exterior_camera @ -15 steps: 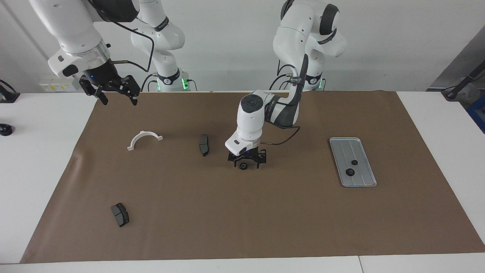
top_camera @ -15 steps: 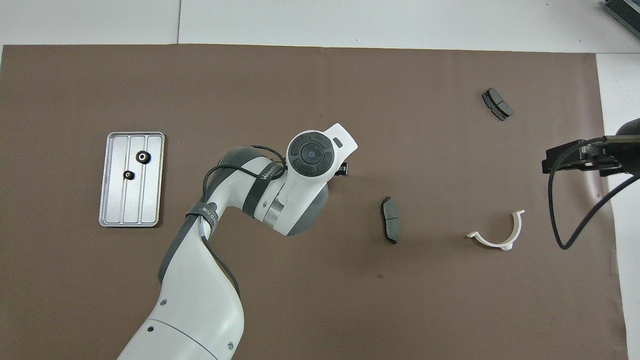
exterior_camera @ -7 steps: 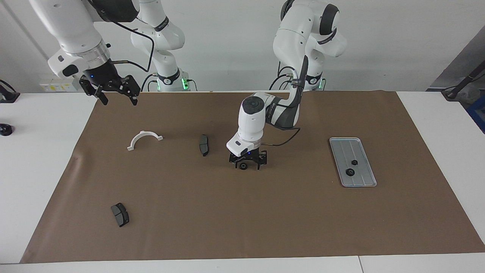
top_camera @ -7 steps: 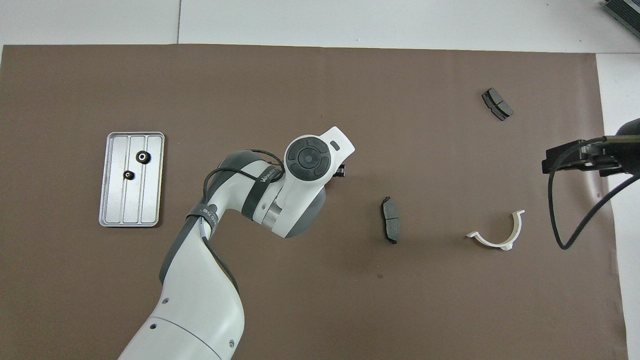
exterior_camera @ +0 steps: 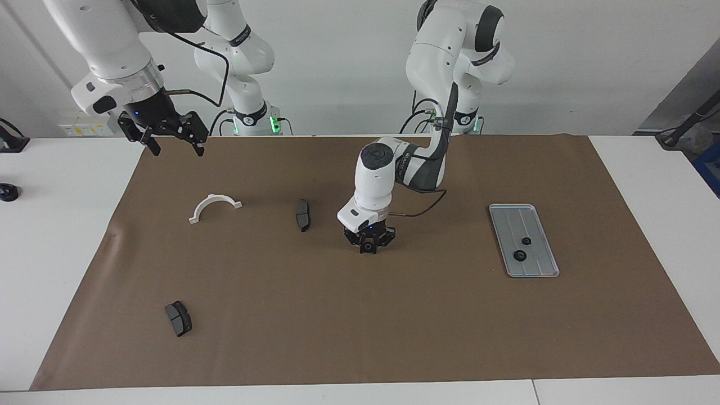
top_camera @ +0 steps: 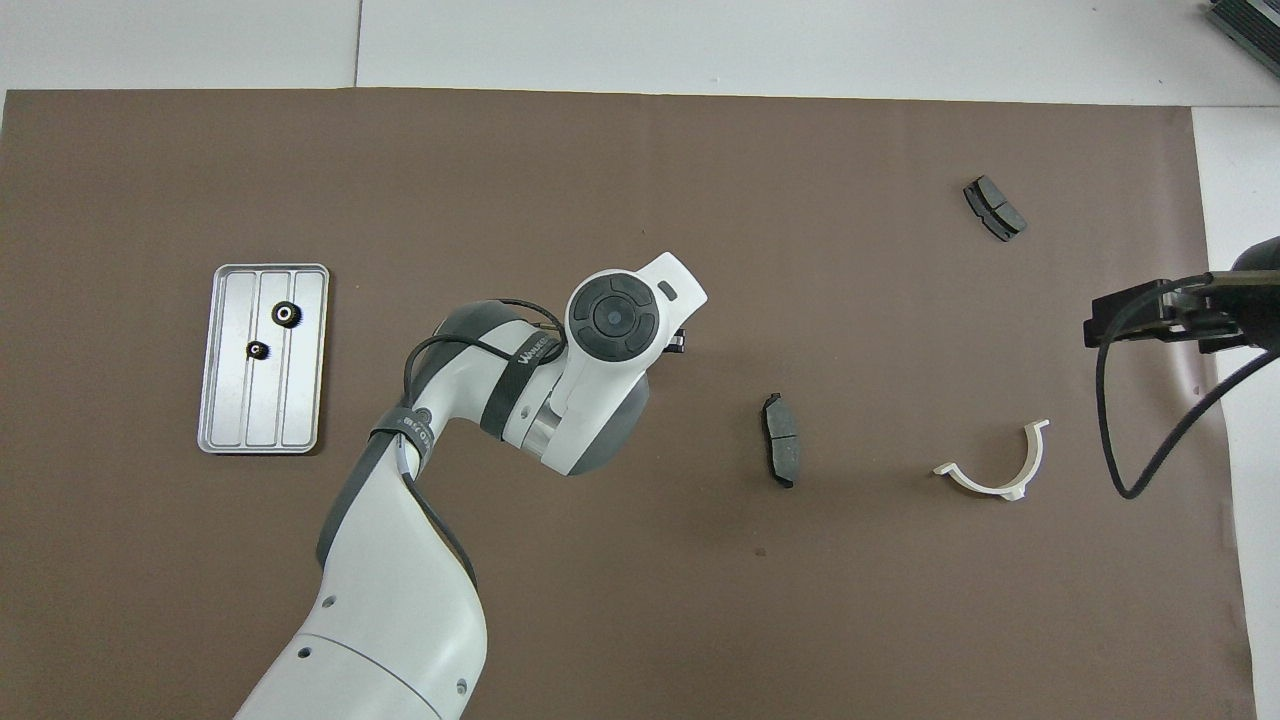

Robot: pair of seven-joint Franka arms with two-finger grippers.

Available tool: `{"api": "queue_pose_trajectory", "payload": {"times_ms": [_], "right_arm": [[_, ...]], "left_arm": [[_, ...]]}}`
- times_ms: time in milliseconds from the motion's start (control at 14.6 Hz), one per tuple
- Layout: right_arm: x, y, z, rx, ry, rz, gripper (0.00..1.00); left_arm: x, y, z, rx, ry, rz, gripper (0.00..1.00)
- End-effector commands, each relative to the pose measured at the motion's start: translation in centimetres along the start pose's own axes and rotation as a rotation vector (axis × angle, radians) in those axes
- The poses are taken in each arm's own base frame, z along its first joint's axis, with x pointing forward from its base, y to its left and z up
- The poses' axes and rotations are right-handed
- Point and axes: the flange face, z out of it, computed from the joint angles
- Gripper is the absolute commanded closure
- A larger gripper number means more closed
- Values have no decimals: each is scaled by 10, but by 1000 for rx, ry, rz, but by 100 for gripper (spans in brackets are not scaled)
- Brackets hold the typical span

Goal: Pick bearing gear from pile to tray
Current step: 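Carry the bearing with the left gripper over the silver tray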

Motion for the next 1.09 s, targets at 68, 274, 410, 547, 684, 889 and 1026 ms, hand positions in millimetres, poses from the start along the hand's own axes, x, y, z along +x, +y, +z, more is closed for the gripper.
{"api": "queue_pose_trajectory", "payload": {"times_ms": [68,274,410,547,684,889,1026], "right_arm": [[-4,-1,-1,14,-9,6,0],[-4,-1,0,16,-9,5,0],[-4,-1,-1,14,-9,6,0],[-4,-1,-1,14,-7,6,0],[-4,-1,0,14,-9,6,0],[-4,-1,-1,14,-9,5,0],[-4,-1,-1,14,-7,5,0]], "left_arm": [[-3,1,2,11,9,6,85],[3,-4,-4,17,12,0,100],[8,-13,-14,21,8,-14,100],[13,-25,-32,20,3,-33,100],[16,-38,-54,25,-17,-26,100],[23,-80,-85,19,-31,1,100],[16,-117,-95,14,-48,-4,100]]}}
